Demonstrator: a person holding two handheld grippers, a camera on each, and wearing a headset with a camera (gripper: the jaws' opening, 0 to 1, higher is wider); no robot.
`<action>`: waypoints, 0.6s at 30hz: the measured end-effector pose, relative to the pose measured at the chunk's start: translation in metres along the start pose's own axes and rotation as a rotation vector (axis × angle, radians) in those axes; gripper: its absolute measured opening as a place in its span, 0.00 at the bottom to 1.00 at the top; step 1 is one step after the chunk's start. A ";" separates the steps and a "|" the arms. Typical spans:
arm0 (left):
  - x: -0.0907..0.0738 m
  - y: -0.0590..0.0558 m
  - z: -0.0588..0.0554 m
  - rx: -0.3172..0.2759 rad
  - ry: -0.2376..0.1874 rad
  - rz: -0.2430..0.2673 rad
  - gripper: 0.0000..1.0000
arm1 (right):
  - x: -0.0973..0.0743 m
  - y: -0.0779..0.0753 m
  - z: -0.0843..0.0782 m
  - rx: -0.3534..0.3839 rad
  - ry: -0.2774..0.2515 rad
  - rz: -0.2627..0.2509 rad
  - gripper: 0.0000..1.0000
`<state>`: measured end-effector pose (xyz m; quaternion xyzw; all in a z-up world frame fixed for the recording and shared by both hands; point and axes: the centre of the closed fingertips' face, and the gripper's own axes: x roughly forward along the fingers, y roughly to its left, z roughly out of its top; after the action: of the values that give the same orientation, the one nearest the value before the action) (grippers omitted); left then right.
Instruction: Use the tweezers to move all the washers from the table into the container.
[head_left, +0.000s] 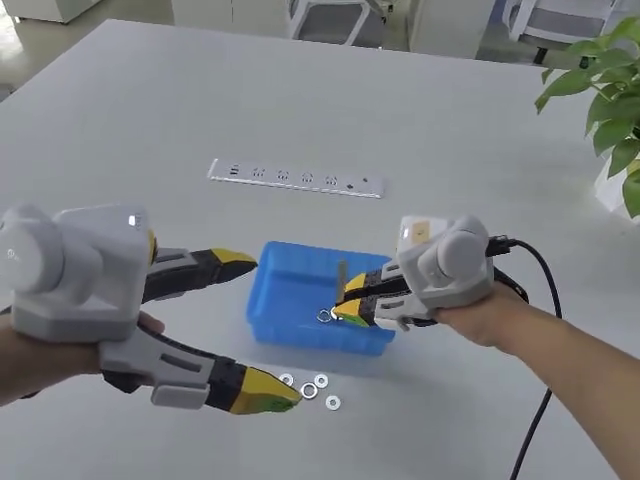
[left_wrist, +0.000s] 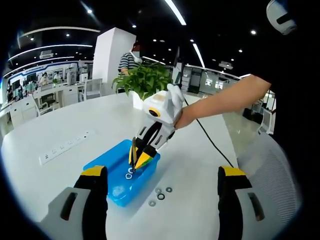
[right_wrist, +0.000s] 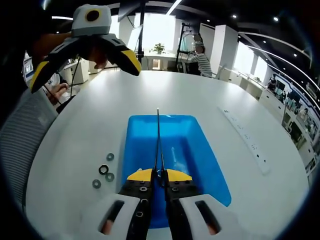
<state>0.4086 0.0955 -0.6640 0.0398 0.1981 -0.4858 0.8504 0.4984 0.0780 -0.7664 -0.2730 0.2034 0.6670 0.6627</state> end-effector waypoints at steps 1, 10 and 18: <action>0.001 0.001 0.000 0.000 -0.001 0.000 0.97 | 0.001 0.000 -0.001 0.000 0.001 0.001 0.08; 0.010 0.009 0.003 0.006 0.003 -0.008 0.96 | 0.002 -0.003 -0.002 0.013 -0.005 0.002 0.08; 0.025 0.020 0.008 0.031 0.017 -0.022 0.88 | 0.002 -0.002 -0.002 0.017 -0.003 0.001 0.08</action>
<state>0.4392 0.0839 -0.6688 0.0549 0.1981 -0.4978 0.8426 0.5010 0.0784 -0.7691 -0.2662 0.2084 0.6661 0.6648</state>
